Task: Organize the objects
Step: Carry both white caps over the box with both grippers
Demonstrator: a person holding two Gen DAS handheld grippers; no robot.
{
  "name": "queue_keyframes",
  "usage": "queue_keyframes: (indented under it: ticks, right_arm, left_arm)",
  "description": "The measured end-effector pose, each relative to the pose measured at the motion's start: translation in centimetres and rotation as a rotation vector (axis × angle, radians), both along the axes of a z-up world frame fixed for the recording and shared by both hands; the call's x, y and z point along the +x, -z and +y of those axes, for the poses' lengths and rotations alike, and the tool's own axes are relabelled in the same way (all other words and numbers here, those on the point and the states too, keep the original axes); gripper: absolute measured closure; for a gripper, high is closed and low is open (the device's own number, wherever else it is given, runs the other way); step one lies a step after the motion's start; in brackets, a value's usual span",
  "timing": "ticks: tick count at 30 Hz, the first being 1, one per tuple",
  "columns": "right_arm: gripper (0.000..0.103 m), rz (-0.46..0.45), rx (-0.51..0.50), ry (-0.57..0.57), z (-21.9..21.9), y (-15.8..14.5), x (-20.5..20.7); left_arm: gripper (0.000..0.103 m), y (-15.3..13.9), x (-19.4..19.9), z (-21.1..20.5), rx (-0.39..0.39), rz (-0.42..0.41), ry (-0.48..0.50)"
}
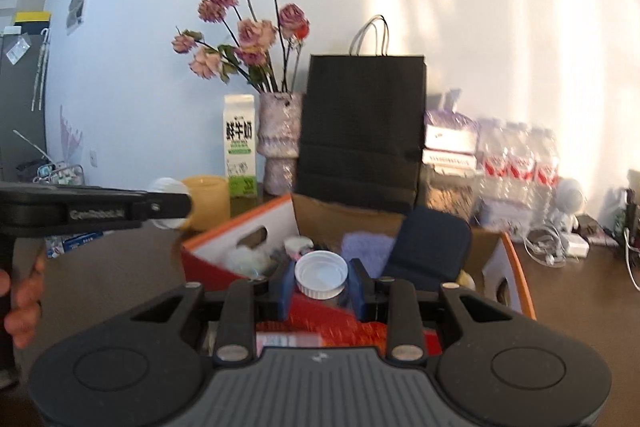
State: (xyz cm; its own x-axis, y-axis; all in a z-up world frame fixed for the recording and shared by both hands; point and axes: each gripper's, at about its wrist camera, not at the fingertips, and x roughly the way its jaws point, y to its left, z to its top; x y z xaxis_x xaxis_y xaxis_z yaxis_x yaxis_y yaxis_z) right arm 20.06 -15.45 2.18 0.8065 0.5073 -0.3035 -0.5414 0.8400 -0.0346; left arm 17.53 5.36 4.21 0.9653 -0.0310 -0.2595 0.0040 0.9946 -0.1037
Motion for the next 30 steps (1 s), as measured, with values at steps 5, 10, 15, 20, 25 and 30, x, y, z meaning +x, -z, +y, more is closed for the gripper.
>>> queue_keyframes:
  ticks: [5, 10, 15, 20, 25, 30]
  right_arm:
    - [0.076, -0.025, 0.015, -0.009, 1.4, -1.1, 1.7]
    - [0.076, -0.035, 0.05, 0.002, 2.2, -1.6, 3.8]
    - [0.076, -0.009, 0.069, 0.007, 2.6, -1.2, 6.2]
    - [0.076, -0.001, 0.053, 0.009, 3.2, -0.5, 8.5]
    - [0.076, 0.041, 0.026, 0.011, 3.6, 0.9, 10.1]
    - [0.076, 0.047, 0.018, 0.022, 3.6, 1.3, 10.3]
  left_arm:
    - [0.089, -0.7, 1.6, -0.2, -0.034, -0.021, -0.004]
    - [0.089, -1.0, 3.8, -0.2, -0.064, -0.029, -0.02]
    - [0.089, -0.5, 6.4, -0.4, -0.071, -0.013, -0.025]
    - [0.089, 1.1, 9.1, -0.3, -0.058, 0.032, -0.042]
    - [0.089, 2.5, 10.4, 0.0, -0.052, 0.076, -0.033]
    - [0.089, 2.7, 10.5, 0.0, -0.044, 0.081, -0.024]
